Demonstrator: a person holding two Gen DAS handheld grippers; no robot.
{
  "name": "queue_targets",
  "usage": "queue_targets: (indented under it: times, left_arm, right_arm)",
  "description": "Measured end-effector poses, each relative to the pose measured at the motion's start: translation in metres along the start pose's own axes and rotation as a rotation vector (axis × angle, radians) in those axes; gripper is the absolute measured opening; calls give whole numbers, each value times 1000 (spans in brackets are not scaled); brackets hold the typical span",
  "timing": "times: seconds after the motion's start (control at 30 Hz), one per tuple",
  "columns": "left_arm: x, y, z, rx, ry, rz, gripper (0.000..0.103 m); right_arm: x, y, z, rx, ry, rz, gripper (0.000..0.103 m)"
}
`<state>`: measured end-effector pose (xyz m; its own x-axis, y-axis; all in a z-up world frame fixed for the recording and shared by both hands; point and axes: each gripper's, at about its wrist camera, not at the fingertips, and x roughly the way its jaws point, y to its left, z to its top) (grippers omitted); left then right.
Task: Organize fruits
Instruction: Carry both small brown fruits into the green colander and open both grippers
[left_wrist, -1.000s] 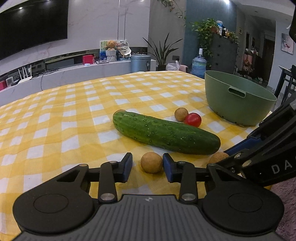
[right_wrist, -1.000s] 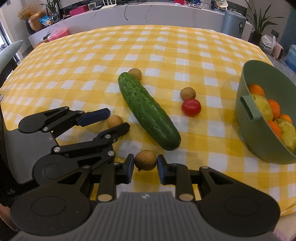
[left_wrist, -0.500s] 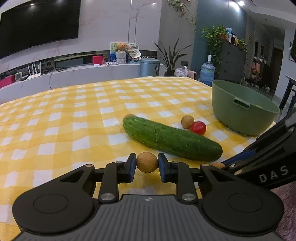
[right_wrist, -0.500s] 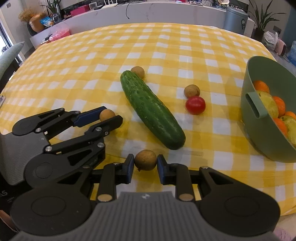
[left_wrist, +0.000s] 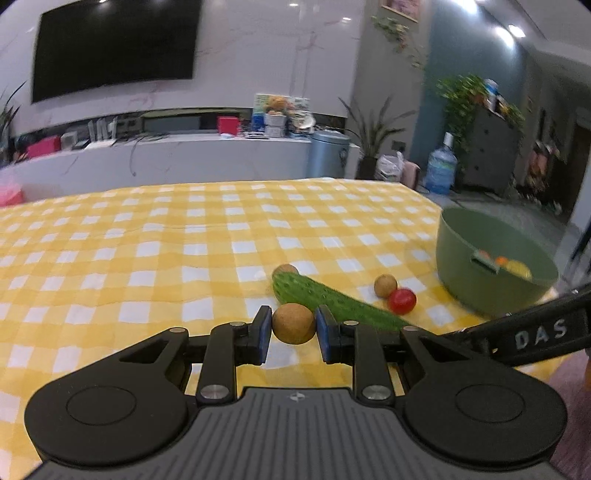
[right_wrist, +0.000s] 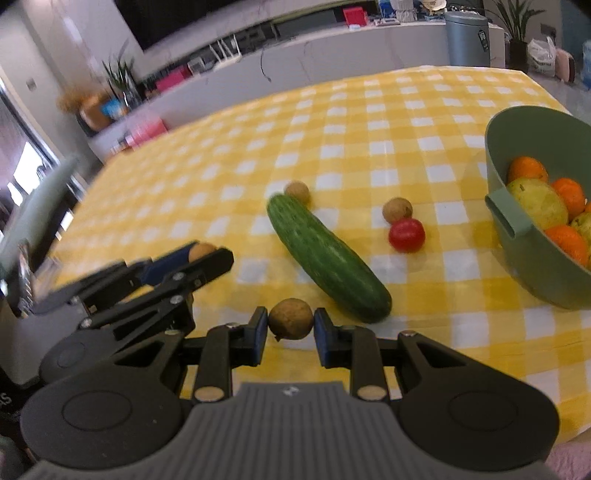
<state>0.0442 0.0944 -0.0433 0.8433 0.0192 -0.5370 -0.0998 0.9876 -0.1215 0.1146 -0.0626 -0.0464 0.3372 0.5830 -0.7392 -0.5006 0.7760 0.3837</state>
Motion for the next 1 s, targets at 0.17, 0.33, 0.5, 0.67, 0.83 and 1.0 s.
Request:
queue_targets:
  times: [0.17,0.33,0.5,0.67,0.83,1.0]
  left_arm:
    - [-9,3,6,-102,-28,12,28]
    - [-17,-8,17,-132,-42,-32,28]
    - [-19,-29,36,-143,-82,-104,28]
    - [-6,-53,55,-152,-97,-203,28]
    - [30,-74,66,-209,-38,-346,28]
    - [70,-83,69,-257,36,-414,28]
  right_arm:
    - [-28,-9,5,86,-150,19,23]
    - [-59,-21,7,151,-277,-89,23]
    - [-95,-46,6,252,-421,-123,23]
    - [-121,-85,-3,414,-550,-180,23]
    - [-127,-127,-18,593,-632,-202,23]
    - [-122,-158,-24,706,-677,-188,24]
